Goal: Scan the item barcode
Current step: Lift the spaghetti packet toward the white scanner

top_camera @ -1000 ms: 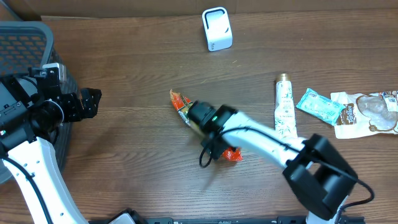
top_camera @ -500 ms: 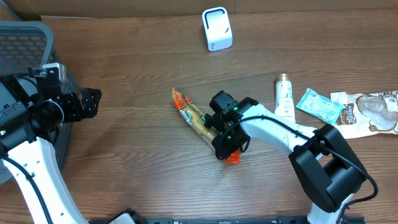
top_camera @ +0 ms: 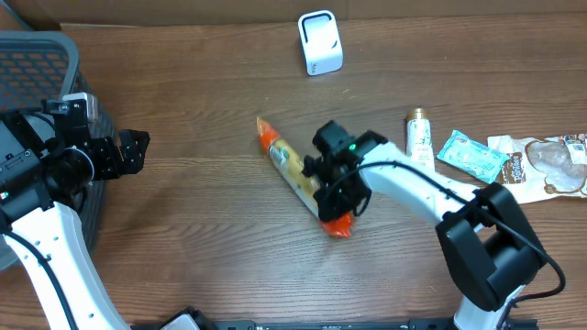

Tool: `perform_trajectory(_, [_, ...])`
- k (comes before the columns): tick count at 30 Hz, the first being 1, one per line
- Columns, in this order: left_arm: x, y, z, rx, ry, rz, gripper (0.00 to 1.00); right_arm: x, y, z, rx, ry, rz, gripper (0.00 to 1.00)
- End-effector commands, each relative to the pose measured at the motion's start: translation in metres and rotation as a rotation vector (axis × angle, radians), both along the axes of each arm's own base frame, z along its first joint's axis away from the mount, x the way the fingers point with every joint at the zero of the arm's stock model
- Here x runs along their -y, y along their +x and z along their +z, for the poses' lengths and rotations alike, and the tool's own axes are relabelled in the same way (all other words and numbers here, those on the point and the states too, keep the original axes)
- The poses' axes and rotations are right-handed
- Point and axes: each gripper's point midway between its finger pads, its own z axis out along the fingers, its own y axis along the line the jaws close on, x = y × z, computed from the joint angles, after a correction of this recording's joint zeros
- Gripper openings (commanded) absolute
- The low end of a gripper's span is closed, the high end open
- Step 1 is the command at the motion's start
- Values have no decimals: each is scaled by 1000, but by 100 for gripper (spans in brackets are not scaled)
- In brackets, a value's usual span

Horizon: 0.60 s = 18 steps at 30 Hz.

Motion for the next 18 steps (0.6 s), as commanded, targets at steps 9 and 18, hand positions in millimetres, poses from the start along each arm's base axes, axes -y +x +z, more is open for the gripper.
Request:
perform_trajectory(9, [1,1,1,8,0,-18,100,-20,47,200,-1,803,-63,4])
perform_trajectory(18, [1,1,1,8,0,-18,99,11,42,253,111,885,-83,4])
